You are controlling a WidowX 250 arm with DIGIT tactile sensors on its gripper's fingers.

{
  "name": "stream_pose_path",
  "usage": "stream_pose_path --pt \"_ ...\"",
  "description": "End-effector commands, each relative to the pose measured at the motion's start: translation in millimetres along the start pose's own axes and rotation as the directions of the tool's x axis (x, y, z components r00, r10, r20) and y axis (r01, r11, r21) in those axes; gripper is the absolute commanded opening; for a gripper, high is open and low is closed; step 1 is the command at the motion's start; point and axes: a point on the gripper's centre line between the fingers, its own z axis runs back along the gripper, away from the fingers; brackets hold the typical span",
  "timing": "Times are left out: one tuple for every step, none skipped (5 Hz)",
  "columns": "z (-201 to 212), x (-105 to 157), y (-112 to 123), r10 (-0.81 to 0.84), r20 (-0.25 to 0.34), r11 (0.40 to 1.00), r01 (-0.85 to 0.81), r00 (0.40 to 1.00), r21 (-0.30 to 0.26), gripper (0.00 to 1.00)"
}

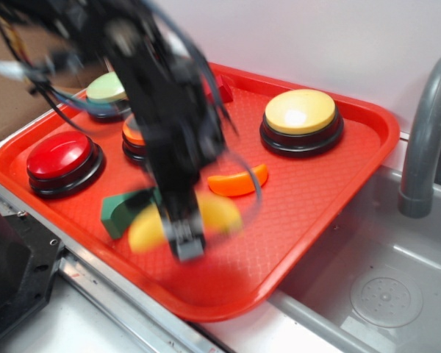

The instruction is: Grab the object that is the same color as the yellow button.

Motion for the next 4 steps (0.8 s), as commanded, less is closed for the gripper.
stream_pose_path --pt "109 -31 43 0.234 0.058 0.967 -0.238 0.971 0.090 0.00" --pt "163 -47 56 0.356 -0.034 0.923 -0.346 0.934 0.171 0.00" --pt "175 -51 61 0.437 -0.067 0.884 -0.413 0.897 0.220 0.00" --pt "166 -47 72 0.459 -0.158 0.888 -0.453 0.874 0.073 0.00"
